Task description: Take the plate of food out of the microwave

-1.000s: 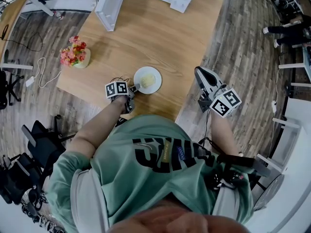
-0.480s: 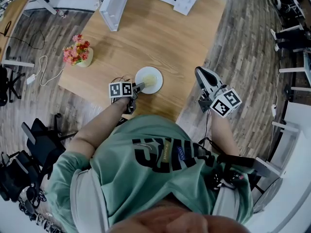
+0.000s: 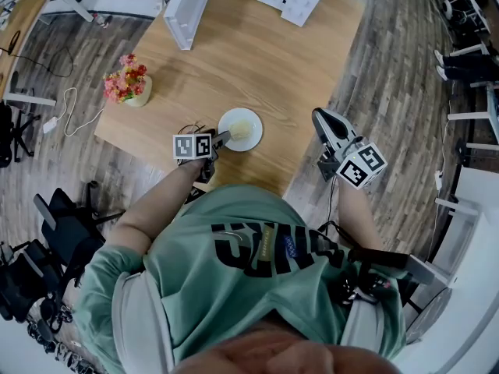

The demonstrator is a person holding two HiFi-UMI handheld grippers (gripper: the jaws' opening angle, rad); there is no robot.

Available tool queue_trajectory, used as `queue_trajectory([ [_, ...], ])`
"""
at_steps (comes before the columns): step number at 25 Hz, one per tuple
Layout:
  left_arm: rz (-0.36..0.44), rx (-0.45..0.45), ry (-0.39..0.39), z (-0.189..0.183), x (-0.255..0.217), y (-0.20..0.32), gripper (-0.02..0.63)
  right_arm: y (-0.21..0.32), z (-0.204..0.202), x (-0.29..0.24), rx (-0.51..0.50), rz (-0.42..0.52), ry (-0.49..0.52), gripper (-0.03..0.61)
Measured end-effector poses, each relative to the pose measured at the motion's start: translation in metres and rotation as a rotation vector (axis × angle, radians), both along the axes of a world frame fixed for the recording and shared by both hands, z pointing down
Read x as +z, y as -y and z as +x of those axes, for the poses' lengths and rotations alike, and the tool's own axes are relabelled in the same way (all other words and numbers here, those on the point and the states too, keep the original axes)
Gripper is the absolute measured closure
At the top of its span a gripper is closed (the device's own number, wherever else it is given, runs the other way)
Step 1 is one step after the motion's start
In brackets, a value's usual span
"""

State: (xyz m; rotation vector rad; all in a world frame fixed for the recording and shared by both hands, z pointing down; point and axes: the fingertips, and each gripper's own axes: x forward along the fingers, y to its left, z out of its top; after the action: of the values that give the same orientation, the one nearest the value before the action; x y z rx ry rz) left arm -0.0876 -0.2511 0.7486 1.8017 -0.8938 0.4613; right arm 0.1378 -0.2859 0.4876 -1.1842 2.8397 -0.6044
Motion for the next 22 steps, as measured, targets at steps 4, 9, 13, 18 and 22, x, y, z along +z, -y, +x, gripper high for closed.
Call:
queue_trajectory([
  [4,0.105,-0.038,-0.064,-0.009,-0.027,0.02,0.374,0.002,-0.003,-0.002,-0.003,0.001,-0.003,0.572],
  [9,0.236,-0.113,-0.128,-0.031,-0.063,0.046,0.374,0.005,-0.012,-0.004,-0.018,0.003,-0.001,0.572],
  [13,0.34,-0.137,-0.181,-0.049,-0.091,0.062,0.376,0.013,-0.026,-0.004,-0.015,-0.017,-0.005,0.572],
  [18,0.46,-0.093,-0.259,-0.069,-0.122,0.063,0.376,0.021,-0.062,-0.001,-0.034,-0.039,-0.013,0.572],
  [22,0.527,-0.031,-0.355,-0.091,-0.137,0.055,0.38,0.032,-0.102,0.0,-0.043,-0.056,-0.04,0.572],
])
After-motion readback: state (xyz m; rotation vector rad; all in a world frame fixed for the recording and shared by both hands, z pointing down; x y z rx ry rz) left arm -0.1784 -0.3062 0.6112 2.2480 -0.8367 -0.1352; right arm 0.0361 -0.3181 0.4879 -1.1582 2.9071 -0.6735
